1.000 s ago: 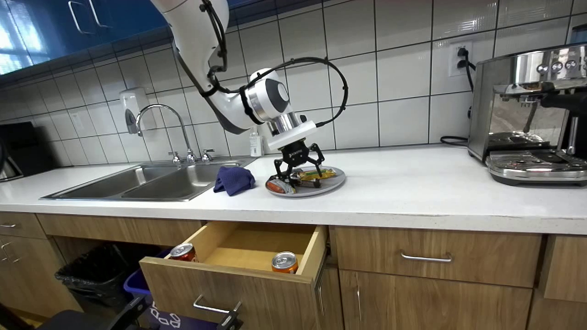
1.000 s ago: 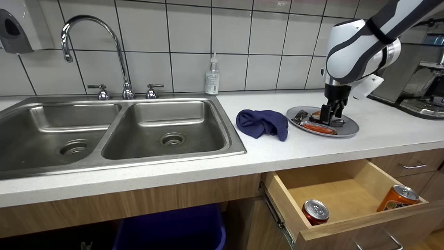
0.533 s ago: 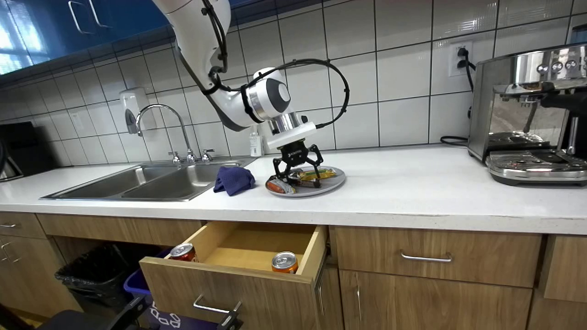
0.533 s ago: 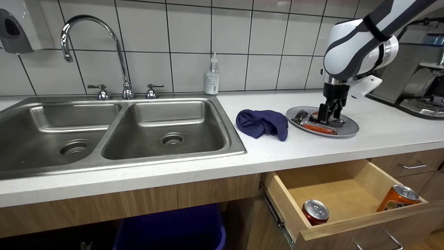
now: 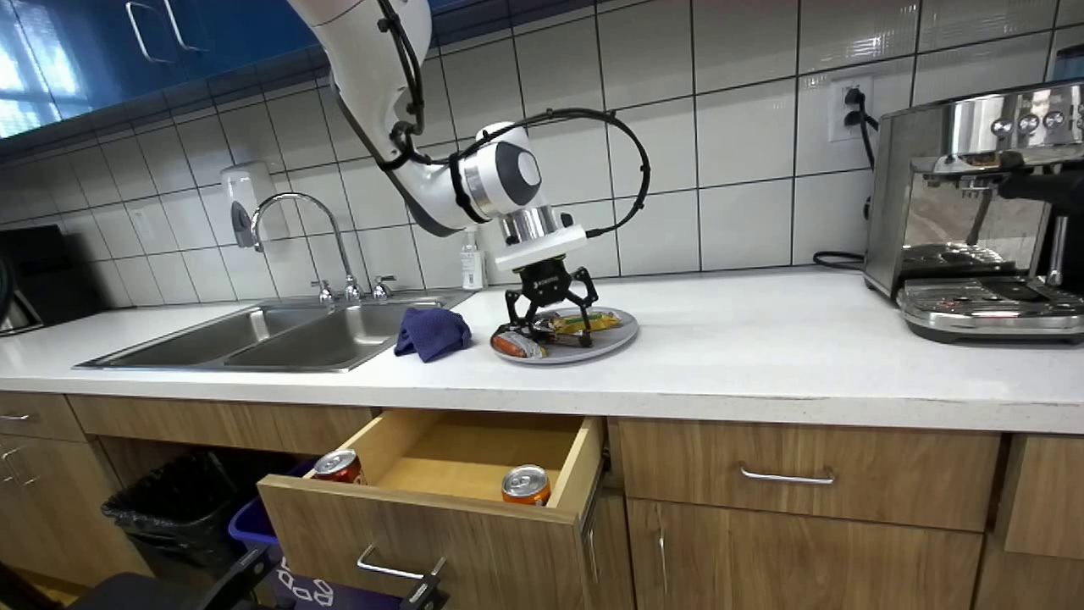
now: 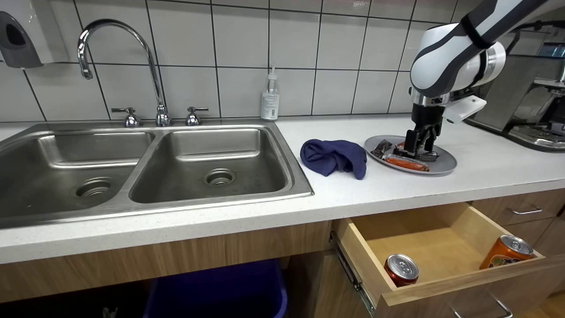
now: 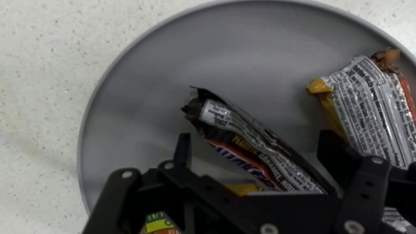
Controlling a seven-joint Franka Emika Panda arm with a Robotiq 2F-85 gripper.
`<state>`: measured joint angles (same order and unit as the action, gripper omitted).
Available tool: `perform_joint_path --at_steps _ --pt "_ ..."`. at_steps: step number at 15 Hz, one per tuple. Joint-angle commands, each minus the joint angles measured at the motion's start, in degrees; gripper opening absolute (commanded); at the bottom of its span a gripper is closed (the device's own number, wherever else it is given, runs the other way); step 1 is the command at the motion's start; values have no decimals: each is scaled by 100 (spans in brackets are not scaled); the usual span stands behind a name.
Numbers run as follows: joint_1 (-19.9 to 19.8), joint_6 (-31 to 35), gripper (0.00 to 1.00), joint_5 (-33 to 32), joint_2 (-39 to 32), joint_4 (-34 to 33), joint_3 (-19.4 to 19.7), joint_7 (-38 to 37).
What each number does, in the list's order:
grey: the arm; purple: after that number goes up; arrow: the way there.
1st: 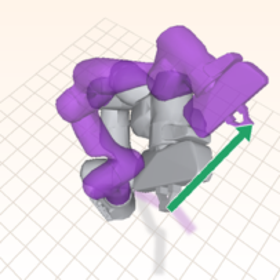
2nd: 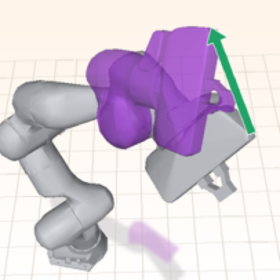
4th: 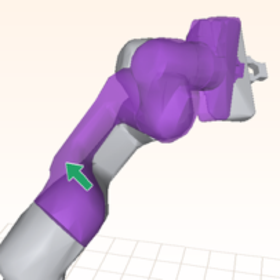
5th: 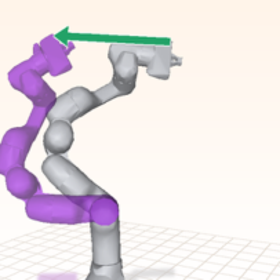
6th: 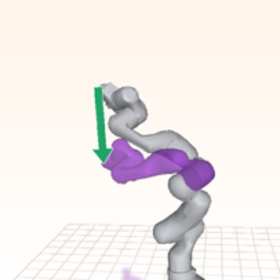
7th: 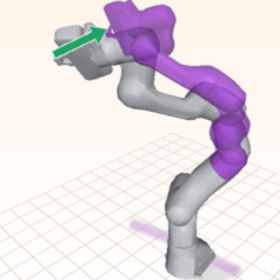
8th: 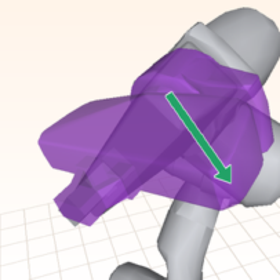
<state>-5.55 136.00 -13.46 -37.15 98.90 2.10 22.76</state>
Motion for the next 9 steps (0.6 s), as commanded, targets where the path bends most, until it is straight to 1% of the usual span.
perform_joint_path --at_steps 1,2,3,4,5,9 --pt "-167 -345 100 153 -178 -361 -146 264" --pt "-175 -368 94 165 -200 -389 -149 278" --pt "-188 -395 74 182 -215 -413 -155 297" --pt "-192 -413 68 192 -225 -436 -156 302" --pt "-197 -438 58 211 -220 -454 -165 318" --pt "-194 -469 27 220 -202 -485 -175 339"
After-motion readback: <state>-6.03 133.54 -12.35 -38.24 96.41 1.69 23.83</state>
